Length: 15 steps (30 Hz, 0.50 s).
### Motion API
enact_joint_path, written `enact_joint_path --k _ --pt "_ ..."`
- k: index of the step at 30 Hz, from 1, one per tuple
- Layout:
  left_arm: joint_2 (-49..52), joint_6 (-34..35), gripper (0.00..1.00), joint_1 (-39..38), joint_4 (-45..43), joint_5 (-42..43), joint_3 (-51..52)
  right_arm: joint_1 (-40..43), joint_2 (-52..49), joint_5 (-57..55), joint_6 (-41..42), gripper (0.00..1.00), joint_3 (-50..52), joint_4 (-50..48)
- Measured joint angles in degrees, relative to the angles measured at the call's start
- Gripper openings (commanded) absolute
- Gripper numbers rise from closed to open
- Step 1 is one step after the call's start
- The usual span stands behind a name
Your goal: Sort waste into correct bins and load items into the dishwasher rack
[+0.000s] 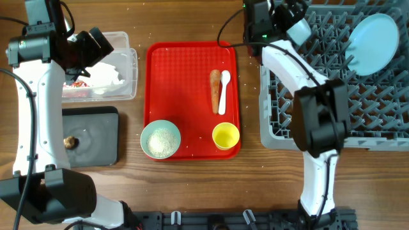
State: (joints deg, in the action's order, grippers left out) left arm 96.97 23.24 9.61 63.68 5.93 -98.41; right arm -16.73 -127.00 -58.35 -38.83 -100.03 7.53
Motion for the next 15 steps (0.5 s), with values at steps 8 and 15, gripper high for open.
enact_joint_path --k 8,15 --pt "0.0 -8.0 1.0 -4.76 2.12 1.05 0.0 0.11 21.86 14.05 16.92 1.0 -0.2 18.47" --pt "0.0 -9.51 1.0 -8.2 4.48 1.01 0.02 0.33 25.11 46.99 25.66 1.0 -0.26 38.56"
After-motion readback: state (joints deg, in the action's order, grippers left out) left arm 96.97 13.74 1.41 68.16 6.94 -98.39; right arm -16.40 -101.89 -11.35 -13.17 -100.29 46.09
